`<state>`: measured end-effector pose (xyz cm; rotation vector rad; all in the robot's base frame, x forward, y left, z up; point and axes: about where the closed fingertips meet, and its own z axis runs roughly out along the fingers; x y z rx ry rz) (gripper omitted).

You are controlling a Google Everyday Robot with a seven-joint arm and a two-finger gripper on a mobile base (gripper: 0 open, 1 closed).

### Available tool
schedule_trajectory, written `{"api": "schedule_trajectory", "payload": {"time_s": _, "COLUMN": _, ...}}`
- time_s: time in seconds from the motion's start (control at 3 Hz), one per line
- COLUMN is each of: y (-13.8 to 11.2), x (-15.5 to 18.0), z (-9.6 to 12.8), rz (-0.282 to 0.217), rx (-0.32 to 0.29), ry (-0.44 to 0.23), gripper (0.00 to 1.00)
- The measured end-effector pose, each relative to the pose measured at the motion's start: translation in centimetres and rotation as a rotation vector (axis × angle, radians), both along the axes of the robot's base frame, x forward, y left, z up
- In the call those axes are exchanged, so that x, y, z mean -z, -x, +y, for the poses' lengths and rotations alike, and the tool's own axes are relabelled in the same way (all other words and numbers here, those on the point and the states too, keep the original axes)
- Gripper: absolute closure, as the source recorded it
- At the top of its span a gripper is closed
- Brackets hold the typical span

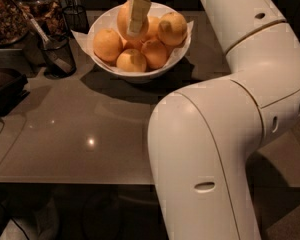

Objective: Pick orange from white bowl

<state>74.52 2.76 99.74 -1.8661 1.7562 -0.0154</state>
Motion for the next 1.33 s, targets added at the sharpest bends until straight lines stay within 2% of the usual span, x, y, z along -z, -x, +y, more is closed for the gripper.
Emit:
{"api": "schedule_trajectory", "payload": {"time_s": 0.33, "y": 0.0, "x": 0.0, "z": 0.0, "rz": 0.000, "rx": 0.000, "ry": 0.000, "gripper": 1.00}}
{"api": "schedule_trajectory", "payload": {"time_s": 0.67, "y": 2.5, "x": -1.4, "z": 0.2, "rz": 0.043, "rx": 0.008, "ry": -0.050, "gripper": 1.00}}
{"api": "schedule_trajectory", "payload": {"time_s": 1.0, "y": 2.5, "x": -1.4, "z": 0.2, "rz": 0.043, "rx": 0.008, "ry": -0.050, "gripper": 1.00}}
{"api": "schedule_trajectory", "payload": {"time_s": 1.33, "y": 3.7, "x": -1.2, "z": 0.4, "rz": 0.078, "rx": 0.019, "ry": -0.059, "gripper": 1.00}}
